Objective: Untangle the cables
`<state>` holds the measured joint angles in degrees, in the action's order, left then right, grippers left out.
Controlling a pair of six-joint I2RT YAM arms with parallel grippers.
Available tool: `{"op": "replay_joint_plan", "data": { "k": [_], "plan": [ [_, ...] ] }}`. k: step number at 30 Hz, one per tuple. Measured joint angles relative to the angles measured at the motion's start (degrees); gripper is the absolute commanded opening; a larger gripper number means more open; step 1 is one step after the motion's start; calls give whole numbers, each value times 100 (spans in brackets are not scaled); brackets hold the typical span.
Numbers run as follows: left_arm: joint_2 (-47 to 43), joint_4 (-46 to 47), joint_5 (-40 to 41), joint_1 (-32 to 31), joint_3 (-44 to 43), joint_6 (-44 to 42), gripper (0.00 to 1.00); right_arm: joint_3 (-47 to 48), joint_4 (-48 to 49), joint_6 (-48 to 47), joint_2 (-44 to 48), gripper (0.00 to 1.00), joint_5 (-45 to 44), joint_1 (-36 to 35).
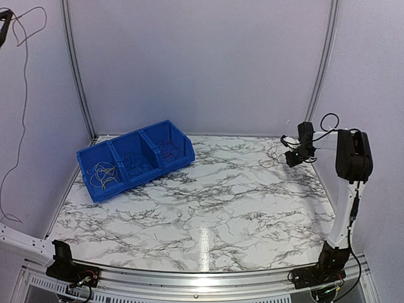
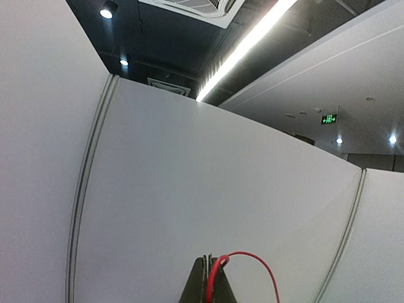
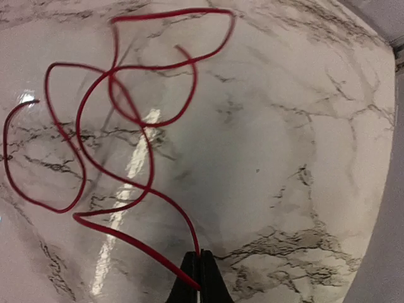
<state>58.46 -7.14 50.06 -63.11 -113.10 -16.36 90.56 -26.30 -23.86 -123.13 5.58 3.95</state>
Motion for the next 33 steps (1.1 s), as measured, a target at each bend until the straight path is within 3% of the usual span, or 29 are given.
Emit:
{"op": "replay_joint_plan", "data": {
  "k": [7, 12, 16, 26, 33],
  "plan": [
    [243, -240, -155, 0, 857, 420, 0, -782, -170, -175, 538, 7, 496, -372],
    [699, -350, -321, 0, 975, 544, 0, -1071, -271, -192, 1307, 40, 782, -549],
    [1150, -389, -452, 0, 811, 518, 0, -1224, -402, -192, 1792, 55, 1003, -807],
    [2643, -498, -503, 177, -304, 52, 0, -1893, -540, -136, 2608, 57, 1397, -1016],
    [3585, -649, -828, 1178, -643, 127, 0, -2162, -529, -140, 2691, 57, 1497, -1003]
  ]
}}
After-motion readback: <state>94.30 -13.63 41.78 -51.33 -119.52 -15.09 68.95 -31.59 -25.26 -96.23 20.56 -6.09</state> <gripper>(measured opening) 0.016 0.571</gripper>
